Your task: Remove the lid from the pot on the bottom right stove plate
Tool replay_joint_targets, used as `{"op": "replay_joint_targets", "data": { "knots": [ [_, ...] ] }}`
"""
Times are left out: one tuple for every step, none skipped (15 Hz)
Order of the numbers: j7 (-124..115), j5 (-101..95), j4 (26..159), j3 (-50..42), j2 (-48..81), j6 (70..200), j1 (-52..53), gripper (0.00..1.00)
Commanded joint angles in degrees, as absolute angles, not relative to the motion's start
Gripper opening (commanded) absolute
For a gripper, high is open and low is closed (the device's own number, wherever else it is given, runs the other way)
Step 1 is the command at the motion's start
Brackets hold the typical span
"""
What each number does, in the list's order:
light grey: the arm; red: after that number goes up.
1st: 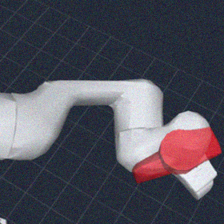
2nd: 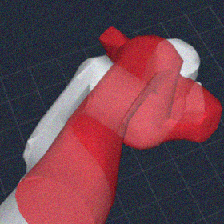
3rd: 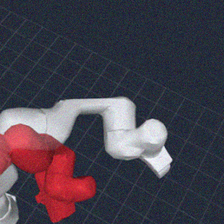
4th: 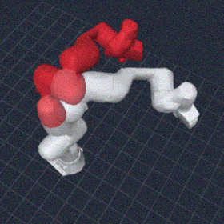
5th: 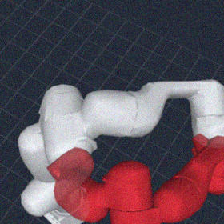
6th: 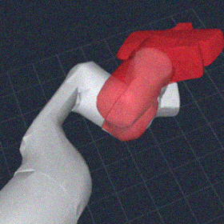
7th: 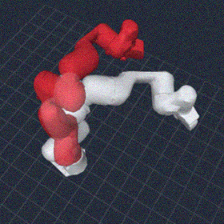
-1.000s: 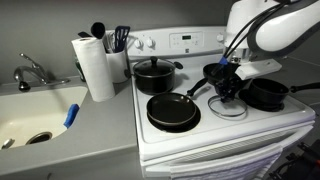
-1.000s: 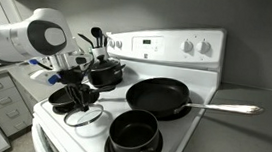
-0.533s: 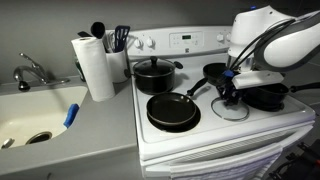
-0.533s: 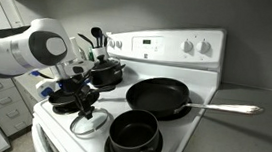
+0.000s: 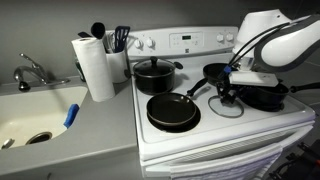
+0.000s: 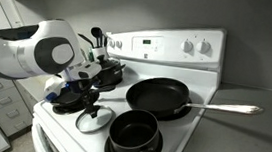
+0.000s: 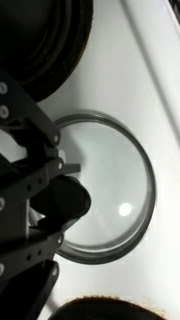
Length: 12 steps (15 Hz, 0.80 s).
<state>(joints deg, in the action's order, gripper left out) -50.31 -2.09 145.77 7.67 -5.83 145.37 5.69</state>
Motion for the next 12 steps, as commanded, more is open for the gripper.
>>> {"op": "replay_joint_targets", "data": {
  "knots": [
    [-45.85,4.51,147.07,6.87,-4.64,150.1,5.68,0.15],
    [-45.18,5.44,147.1,6.84,-4.57,150.51,5.68,0.15],
    [-44.32,6.57,147.06,6.8,-4.6,150.68,5.73,0.15],
    [-43.62,7.47,147.0,6.81,-4.59,150.74,5.78,0.15],
    [-42.4,8.39,146.87,6.86,-4.49,150.64,5.93,0.15],
    [-41.22,8.85,146.62,6.91,-4.37,149.9,5.98,0.15],
    [-39.93,9.44,146.15,6.93,-4.07,148.33,6.05,0.15],
    [-39.25,9.63,145.93,6.97,-3.81,147.43,6.03,0.15],
    [-37.68,10.41,145.56,6.91,-3.55,145.87,6.16,0.15],
    [-36.19,11.05,145.45,6.9,-3.5,145.28,6.26,0.15],
    [-35.2,11.31,145.33,6.93,-3.48,144.8,6.21,0.15],
    [-34.57,11.38,145.18,6.95,-3.4,144.24,6.09,0.15]
  ]
}}
